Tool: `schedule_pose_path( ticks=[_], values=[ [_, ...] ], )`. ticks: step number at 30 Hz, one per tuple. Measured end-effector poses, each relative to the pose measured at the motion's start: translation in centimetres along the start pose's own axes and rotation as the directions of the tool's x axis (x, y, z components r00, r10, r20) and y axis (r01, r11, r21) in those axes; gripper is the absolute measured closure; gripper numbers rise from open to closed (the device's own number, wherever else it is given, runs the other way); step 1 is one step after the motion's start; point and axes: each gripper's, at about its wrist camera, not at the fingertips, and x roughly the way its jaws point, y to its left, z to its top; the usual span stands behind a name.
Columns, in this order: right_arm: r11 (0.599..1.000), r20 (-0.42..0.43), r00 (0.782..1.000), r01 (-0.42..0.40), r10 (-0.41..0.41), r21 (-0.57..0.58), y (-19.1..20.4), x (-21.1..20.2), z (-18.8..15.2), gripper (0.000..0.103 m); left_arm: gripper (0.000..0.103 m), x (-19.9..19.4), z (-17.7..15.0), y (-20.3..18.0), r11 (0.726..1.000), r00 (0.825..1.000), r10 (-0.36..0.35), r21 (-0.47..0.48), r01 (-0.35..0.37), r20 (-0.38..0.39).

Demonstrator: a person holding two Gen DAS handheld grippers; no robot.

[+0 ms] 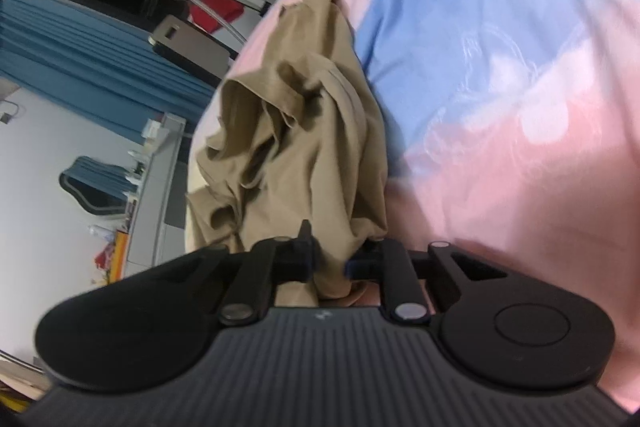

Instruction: Fold clothes

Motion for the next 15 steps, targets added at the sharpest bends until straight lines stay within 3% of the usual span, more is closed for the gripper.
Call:
schedule_pose_path(
  ticks=[8,13,15],
  values=[
    [0.996,0.116,0.990,-0.075,0.079,-0.044,4.1,-6.3,3.0,0.089,0.094,-8.5,0.6,-5.7,0.989,0.990,-0.124,0.093,0.118,0.064],
    [0.994,0.137,0.987,-0.077,0.086,-0.073,5.0,-10.7,2.0,0.089,0.094,-13.1,-2.3,-6.8,0.985,0.989,-0.128,0.127,0.118,0.068],
    [0.995,0.133,0.989,-0.061,0.071,-0.082,4.4,-12.7,0.6,0.089,0.094,-14.7,-4.2,-6.3,0.985,0.994,-0.098,0.145,0.090,0.047]
  ],
)
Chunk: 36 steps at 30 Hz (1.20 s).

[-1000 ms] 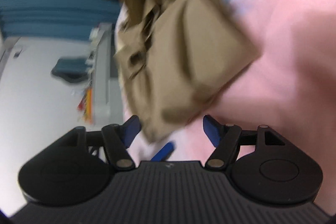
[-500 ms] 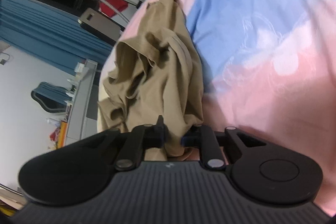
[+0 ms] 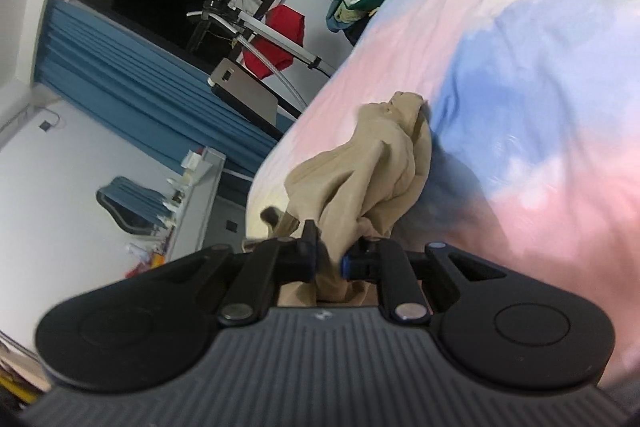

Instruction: Fold clothes

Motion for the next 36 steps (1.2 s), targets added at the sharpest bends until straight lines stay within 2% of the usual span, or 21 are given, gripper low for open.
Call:
schedule_pose_path(
  ticks=[4,8,11,15,19,26,32,36],
  values=[
    [1.000,-0.013,1.000,0.013,-0.013,0.007,-1.5,-4.4,-3.5,0.089,0.094,-3.8,-3.5,1.3,0.999,0.999,0.027,0.031,-0.026,-0.046],
    [0.999,-0.012,1.000,0.010,-0.009,0.040,-2.4,-7.1,-6.0,0.089,0.094,-5.9,-5.7,2.6,1.000,0.997,0.031,0.006,-0.031,-0.074],
    [0.998,-0.004,1.000,0.004,-0.004,0.056,-2.3,-7.6,-6.3,0.089,0.094,-5.8,-5.4,2.6,1.000,0.998,0.012,-0.012,-0.013,-0.067],
    [0.997,0.004,1.000,0.006,-0.006,0.076,-1.7,-6.3,-4.6,0.088,0.093,-4.2,-3.5,1.7,0.999,0.999,-0.005,-0.047,0.003,-0.047],
    [0.995,0.023,0.999,-0.031,0.029,0.092,-0.8,-4.4,-2.1,0.087,0.093,-0.9,-0.4,-0.2,0.995,1.000,-0.016,-0.096,0.014,-0.023],
    [0.984,0.034,0.999,0.010,-0.016,0.177,-1.1,3.4,3.8,0.087,0.092,7.8,6.6,-2.1,0.990,1.000,-0.018,-0.141,0.016,-0.014],
    [0.969,-0.020,0.997,0.081,-0.079,0.233,-3.7,11.9,7.3,0.087,0.091,17.2,11.2,-0.2,0.995,0.999,0.037,-0.092,-0.039,-0.020],
    [0.966,-0.074,0.996,0.076,-0.059,0.247,-6.4,16.0,8.2,0.085,0.089,21.1,12.7,2.0,0.996,0.997,0.064,-0.053,-0.066,-0.048]
  ],
)
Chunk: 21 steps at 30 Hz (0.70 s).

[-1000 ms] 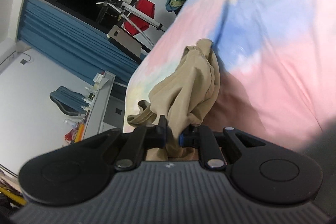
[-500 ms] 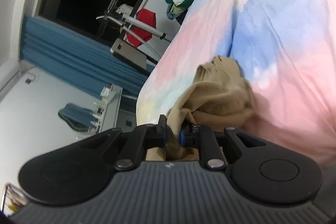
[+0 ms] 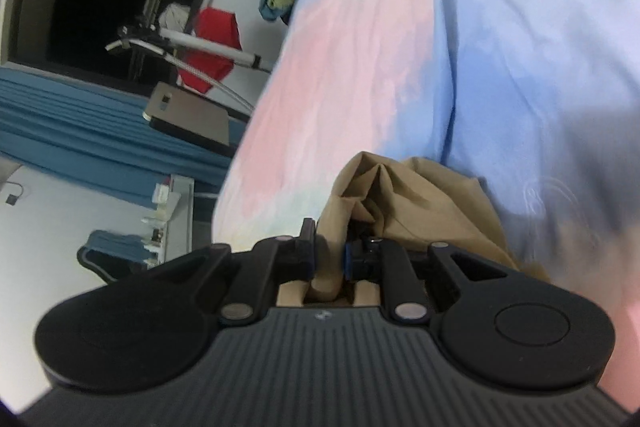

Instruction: Fold clothes

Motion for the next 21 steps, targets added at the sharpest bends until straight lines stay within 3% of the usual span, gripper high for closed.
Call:
schedule_pose_path(
  ticks=[3,4,6,8,9,10,12,14,16,18,21],
  values=[
    [1.000,-0.026,1.000,0.006,-0.006,-0.024,-1.0,1.6,0.3,0.084,0.087,0.9,0.4,0.5,0.999,1.000,0.010,0.035,-0.010,0.000],
    [0.999,-0.023,1.000,-0.013,0.012,-0.049,-0.7,1.5,0.1,0.079,0.084,1.0,0.4,0.5,0.998,1.000,0.010,0.054,-0.010,0.005],
    [0.994,-0.018,0.999,-0.051,0.050,-0.100,-0.1,1.2,-0.2,0.063,0.074,0.6,0.1,-0.1,0.992,1.000,0.010,0.125,-0.012,0.023],
    [0.985,-0.015,0.996,-0.089,0.088,-0.151,0.5,0.9,-0.5,0.037,0.060,-0.4,-0.6,-1.1,0.975,0.998,0.017,0.218,-0.029,0.059],
    [0.971,0.002,0.994,-0.106,0.109,-0.213,1.2,0.4,-1.1,0.035,0.052,-0.9,-1.1,-1.7,0.960,0.997,0.019,0.277,-0.039,0.075],
    [0.953,0.019,0.991,-0.120,0.131,-0.277,2.0,-0.2,-1.6,0.036,0.045,-1.3,-1.7,-2.5,0.936,0.996,0.021,0.348,-0.049,0.083],
    [0.902,0.049,0.985,-0.131,0.165,-0.412,3.6,-1.3,-2.8,0.036,0.042,-1.7,-2.9,-3.7,0.873,0.995,0.036,0.482,-0.075,0.091],
    [0.827,0.072,0.981,-0.109,0.178,-0.552,5.4,-2.1,-4.2,0.038,0.041,-1.7,-4.1,-4.5,0.796,0.989,0.066,0.591,-0.134,0.136],
    [0.753,0.082,0.986,-0.057,0.146,-0.655,7.0,-1.8,-5.5,0.038,0.040,-0.9,-4.7,-4.8,0.736,0.980,0.107,0.650,-0.191,0.168],
    [0.702,0.101,0.992,0.016,0.080,-0.712,7.6,-0.4,-6.1,0.040,0.040,0.4,-5.0,-4.6,0.698,0.973,0.143,0.679,-0.227,0.179],
    [0.655,0.119,0.992,0.111,-0.032,-0.747,7.2,2.2,-6.3,0.041,0.040,2.8,-5.0,-3.8,0.667,0.965,0.197,0.698,-0.260,0.170]
  ],
)
